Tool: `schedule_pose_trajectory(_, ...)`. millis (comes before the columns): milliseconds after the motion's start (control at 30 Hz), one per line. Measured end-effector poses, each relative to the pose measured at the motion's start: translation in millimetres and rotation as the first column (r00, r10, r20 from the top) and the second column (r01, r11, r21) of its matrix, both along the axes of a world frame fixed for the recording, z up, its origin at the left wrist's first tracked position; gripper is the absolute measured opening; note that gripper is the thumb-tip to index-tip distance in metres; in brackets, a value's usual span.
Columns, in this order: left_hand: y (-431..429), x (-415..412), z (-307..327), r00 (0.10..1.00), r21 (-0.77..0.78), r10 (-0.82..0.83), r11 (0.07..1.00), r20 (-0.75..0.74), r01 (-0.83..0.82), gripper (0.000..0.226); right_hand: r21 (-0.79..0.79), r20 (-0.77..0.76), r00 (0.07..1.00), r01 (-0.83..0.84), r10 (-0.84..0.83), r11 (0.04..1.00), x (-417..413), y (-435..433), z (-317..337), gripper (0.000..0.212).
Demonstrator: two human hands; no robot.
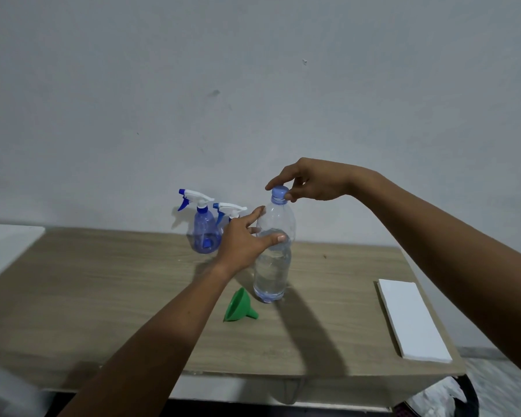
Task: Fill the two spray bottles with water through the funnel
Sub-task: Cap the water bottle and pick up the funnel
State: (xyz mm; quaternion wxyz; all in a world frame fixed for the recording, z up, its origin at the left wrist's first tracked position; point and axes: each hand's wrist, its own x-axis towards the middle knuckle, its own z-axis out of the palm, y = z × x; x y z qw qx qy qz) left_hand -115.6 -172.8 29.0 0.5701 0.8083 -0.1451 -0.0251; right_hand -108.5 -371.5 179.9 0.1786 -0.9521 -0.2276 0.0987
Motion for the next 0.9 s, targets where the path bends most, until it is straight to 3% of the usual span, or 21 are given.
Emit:
schedule_pose_trajectory(633,1,0,13,0.997,0.136,-0.059,0.989,0.044,0.052,0.093,-0.087,0.058,0.997,0.064,-0.059,0.994,1,7,5,0.03)
schedule_pose_trajectory(767,2,1,13,0.998,0.131,-0.057,0.99,0.031,0.052,0.098,-0.124,0.184,0.979,0.118,-0.094,0.985,-1,13,-1,0.029)
schedule_pose_trajectory(900,3,3,12,0.998,0.14,-0.05,0.989,0.023,0.046,0.096,-0.257,0.407,0.905,0.24,-0.121,0.936,1,16,-15,0.059)
